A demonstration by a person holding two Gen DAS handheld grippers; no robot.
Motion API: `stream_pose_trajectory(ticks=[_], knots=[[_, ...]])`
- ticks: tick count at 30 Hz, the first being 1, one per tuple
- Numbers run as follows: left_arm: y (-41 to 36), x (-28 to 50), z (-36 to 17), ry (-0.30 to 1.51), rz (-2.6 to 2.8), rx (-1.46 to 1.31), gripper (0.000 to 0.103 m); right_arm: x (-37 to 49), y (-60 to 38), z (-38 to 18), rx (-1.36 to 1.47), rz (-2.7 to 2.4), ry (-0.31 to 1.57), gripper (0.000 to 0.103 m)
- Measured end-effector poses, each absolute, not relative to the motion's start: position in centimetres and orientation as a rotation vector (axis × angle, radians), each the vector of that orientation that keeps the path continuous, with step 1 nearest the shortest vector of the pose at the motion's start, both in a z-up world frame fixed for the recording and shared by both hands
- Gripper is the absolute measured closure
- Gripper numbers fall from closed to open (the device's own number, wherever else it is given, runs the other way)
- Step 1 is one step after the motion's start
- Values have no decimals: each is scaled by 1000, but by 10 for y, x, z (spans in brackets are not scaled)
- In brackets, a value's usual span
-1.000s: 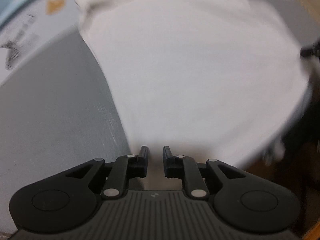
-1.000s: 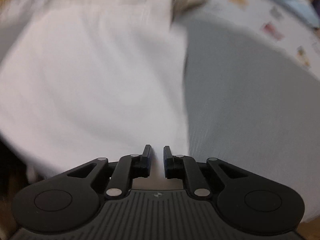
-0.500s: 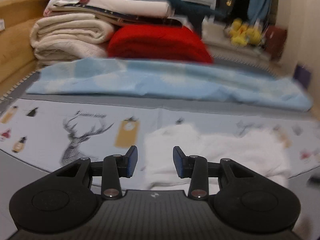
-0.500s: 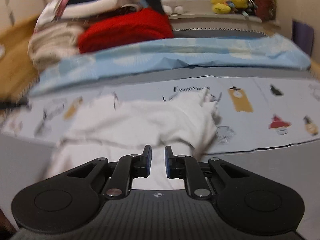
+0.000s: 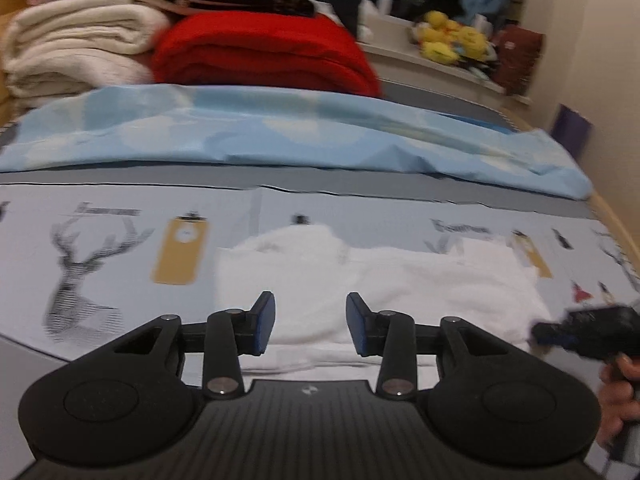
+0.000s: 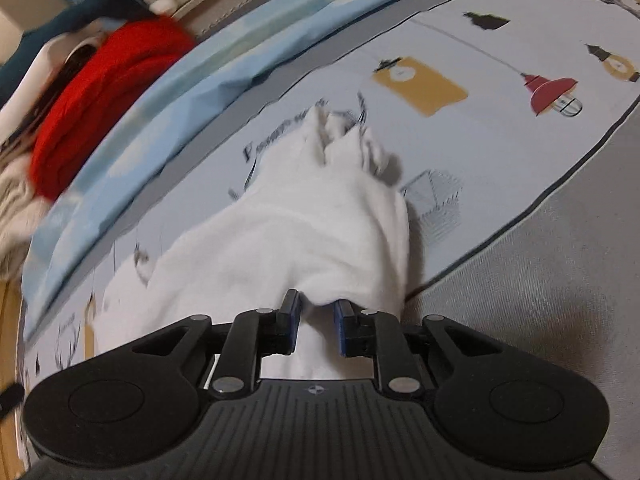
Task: Fold small clothes
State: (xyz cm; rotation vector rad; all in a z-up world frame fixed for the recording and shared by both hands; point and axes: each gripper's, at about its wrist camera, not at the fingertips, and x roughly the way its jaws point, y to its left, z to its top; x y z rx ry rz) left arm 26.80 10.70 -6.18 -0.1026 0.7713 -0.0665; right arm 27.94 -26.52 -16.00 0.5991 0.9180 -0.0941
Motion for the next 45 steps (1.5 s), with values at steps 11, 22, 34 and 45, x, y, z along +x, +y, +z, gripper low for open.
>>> stream_pose_trajectory(ticks=[11,22,34,45], knots=[[19,274,-96,728,-362,-56,28,269,-234,-90,457,311,551,101],[-11,286,-107,656,-339,-41,98,261,-211,-80,389,600,615,101],[285,299,-93,770,806,-128,96,290,-255,-93,315,111,648,57],[250,305,-91,765,464,-281,52,317,-318,-181,580,-128,879,57]])
